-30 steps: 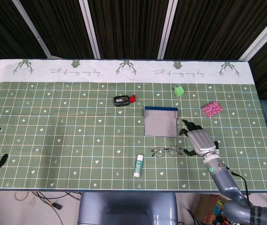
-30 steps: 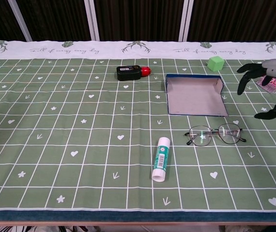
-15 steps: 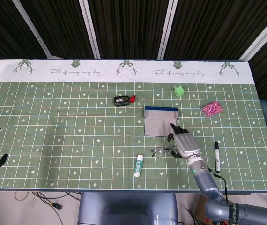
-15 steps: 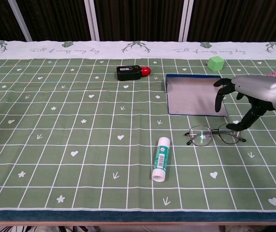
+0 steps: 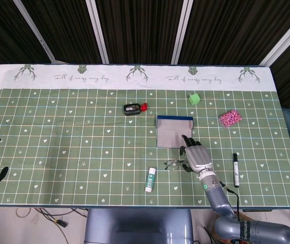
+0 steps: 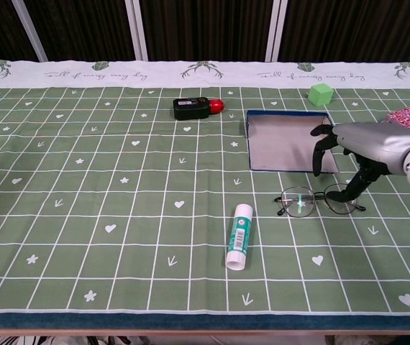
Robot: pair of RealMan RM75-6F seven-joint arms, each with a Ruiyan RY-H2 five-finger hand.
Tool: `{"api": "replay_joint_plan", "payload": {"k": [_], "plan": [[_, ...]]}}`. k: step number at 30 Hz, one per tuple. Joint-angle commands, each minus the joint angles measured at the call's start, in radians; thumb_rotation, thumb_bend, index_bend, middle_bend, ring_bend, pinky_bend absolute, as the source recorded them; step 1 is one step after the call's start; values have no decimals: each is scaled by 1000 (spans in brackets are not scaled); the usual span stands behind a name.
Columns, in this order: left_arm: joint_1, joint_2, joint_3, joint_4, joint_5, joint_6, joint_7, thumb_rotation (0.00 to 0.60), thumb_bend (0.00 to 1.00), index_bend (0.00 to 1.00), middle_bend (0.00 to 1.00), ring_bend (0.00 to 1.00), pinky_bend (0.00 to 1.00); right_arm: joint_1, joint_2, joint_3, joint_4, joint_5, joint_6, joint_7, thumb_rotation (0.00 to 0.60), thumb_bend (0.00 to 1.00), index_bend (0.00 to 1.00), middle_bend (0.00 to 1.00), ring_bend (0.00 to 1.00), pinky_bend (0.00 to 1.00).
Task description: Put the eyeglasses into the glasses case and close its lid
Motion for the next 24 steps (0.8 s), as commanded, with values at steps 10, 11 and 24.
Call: {"api": "replay_joint_plan", "payload": {"k": [10,11,24], "plan": [[0,0,-1,2,-3,-2,0,600,271,144,0,0,0,12,-32,-10,26,-3,-4,7,600,358,504,44,108,212],[0,0,-1,2,-3,-3,0,600,271,144,0,0,0,13,-35,-11,28,-4,-4,6,600,359,506,44,108,212],[0,2,-3,3,-7,-3,-4,600,272,144,0,0,0,31,-62,-10,62,11,-8,-8,600,405,537,44,109,212]]}}
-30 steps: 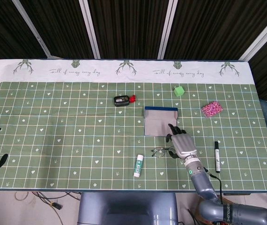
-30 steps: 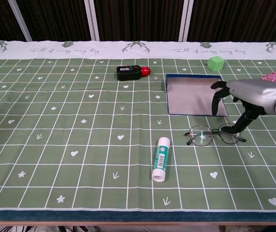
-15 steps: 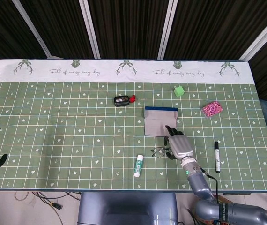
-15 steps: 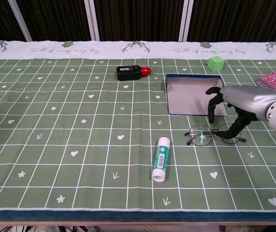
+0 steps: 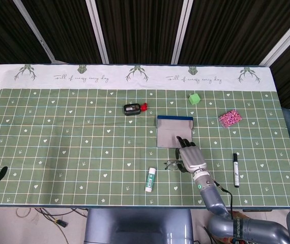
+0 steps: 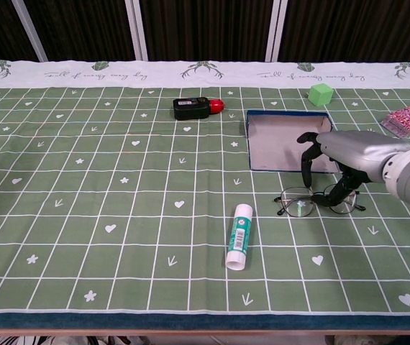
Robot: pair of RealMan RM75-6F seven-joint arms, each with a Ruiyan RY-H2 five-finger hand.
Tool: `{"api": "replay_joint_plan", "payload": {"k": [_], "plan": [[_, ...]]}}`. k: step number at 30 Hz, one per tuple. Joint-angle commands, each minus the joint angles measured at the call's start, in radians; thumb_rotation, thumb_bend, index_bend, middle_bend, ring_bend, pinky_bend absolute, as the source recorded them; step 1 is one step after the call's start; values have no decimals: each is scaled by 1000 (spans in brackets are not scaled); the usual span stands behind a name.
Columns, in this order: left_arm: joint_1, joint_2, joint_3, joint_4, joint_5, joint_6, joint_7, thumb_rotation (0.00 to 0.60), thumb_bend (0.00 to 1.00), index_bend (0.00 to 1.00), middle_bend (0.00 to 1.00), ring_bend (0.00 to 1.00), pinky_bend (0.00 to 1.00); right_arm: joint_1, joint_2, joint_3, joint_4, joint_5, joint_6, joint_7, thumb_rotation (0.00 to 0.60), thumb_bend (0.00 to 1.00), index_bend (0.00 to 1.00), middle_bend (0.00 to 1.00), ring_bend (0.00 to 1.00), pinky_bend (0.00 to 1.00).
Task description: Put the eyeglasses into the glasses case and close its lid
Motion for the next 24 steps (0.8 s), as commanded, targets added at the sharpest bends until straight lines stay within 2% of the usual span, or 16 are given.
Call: {"api": "replay_joint_plan", "payload": {"k": [1,24], "plan": [[0,0,-1,0,-1,0,-1,600,272,144,0,0,0,2,-1,1,3,3,-1,0,600,406,539,44,109,212],[0,0,-1,2,-3,-2,2,600,272,144,0,0,0,14,21,-2,8,32,-20,-1,600,438,554,44,109,212]]}}
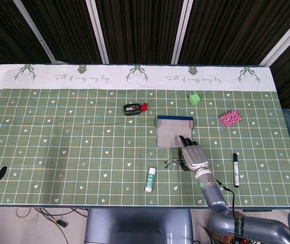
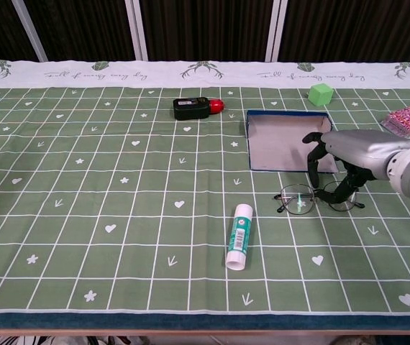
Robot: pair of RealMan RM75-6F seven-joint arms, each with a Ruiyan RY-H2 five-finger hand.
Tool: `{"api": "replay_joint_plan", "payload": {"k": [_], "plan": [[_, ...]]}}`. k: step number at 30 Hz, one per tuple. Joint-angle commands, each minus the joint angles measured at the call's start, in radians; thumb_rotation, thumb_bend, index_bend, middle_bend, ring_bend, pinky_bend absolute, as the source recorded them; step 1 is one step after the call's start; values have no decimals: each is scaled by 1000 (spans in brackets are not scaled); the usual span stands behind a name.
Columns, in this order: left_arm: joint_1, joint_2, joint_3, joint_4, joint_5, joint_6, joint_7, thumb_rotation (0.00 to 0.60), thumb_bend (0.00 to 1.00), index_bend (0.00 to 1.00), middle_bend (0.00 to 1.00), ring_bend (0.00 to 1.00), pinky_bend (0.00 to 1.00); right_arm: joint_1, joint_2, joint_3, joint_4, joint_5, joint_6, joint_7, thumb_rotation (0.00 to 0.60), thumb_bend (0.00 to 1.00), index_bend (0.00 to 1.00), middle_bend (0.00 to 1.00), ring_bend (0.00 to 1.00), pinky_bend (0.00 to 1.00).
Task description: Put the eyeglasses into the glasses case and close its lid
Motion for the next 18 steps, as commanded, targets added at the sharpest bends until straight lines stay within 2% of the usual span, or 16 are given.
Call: {"api": "replay_joint_plan", "payload": {"k": [1,18], "plan": [[0,0,0,0,0,0,0,600,272,144,0,0,0,1,2,-1,0,3,-1,0,600,439,554,44,109,212],[0,0,-1,0,-1,-1,2,600,271,145,0,0,0,7,2,-5,-1,5,-3,8,600,439,563,44,109,212]]}}
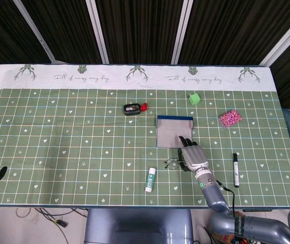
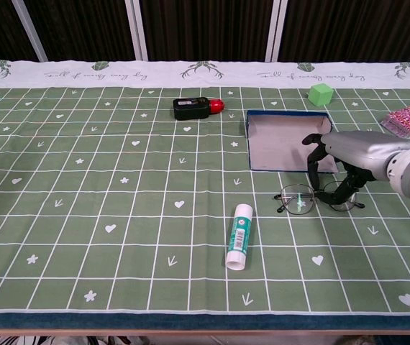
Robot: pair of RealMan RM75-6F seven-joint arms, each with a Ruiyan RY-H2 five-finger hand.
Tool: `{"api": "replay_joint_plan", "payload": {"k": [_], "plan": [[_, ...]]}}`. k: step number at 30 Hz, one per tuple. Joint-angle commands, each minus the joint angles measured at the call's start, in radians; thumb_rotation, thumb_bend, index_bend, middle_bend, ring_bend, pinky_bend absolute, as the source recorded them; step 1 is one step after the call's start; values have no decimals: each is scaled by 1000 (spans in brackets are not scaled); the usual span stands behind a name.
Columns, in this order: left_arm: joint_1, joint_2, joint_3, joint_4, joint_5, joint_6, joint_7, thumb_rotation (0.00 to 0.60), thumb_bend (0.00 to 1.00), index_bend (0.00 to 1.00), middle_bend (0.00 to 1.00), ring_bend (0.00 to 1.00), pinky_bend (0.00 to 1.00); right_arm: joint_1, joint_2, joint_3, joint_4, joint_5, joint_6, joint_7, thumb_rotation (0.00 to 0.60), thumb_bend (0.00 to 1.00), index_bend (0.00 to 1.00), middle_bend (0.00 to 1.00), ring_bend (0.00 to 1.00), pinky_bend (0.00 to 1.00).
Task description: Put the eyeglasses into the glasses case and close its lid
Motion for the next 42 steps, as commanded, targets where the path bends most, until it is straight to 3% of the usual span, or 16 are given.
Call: {"api": "replay_joint_plan", "payload": {"k": [1,42], "plan": [[0,0,0,0,1,0,0,600,271,145,0,0,0,1,-1,1,1,1,0,0,600,440,562,44,109,212],[1,0,-2,-2,-3,1,-4,600,272,145,0,0,0,28,27,6,-41,9,-11,4,600,514,610,44,109,212]]}}
